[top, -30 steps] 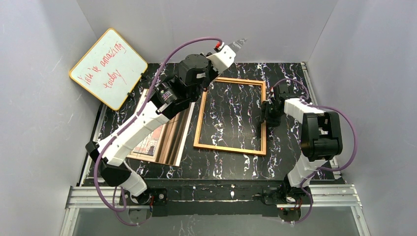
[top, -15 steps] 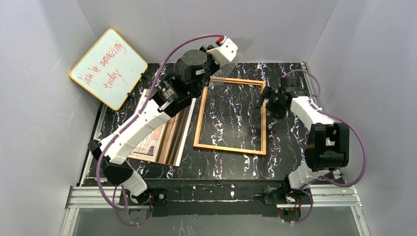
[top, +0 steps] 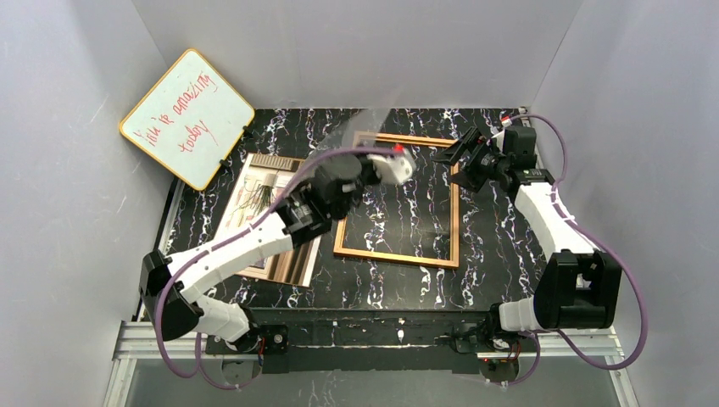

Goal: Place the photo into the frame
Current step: Place the photo frame item in the photo frame.

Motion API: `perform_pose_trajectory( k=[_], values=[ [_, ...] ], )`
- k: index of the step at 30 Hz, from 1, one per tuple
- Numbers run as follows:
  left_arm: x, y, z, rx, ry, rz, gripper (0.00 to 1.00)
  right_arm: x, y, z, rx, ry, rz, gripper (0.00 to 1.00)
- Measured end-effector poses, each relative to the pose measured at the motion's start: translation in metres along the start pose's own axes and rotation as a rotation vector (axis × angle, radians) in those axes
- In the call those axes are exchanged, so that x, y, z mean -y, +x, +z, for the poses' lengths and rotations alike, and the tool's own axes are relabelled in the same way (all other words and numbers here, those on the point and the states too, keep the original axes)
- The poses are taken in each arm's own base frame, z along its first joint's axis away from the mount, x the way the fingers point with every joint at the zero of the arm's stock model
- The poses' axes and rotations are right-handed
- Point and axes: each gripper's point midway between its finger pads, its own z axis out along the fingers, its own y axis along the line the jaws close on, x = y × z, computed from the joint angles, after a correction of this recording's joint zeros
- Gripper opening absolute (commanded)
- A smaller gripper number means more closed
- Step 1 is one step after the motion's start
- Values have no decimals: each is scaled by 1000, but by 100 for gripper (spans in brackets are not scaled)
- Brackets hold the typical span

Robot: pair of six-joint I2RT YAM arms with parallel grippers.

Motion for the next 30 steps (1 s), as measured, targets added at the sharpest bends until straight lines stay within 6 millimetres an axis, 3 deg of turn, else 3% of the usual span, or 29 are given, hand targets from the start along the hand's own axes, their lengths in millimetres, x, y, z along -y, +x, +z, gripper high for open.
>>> perform_pose_trajectory(
  k=[3,6,11,16,22,30],
  values=[
    [63,15,-10,-9,135,56,0,-3,8,2,-4,-60,52,99],
    [120,29,-20,-28,275,75,0,12,27,10,-36,-74,148,99],
    [171,39,-22,-81,404,14,0,37,63,20,-96,-46,310,99],
    [214,60,-18,-167,496,-29,0,29,73,27,-117,-52,342,99],
    [244,70,-22,-228,577,-48,0,25,84,47,-155,-50,350,95],
    [244,58,-18,-223,574,-86,0,40,107,87,-227,54,328,81]
  ],
)
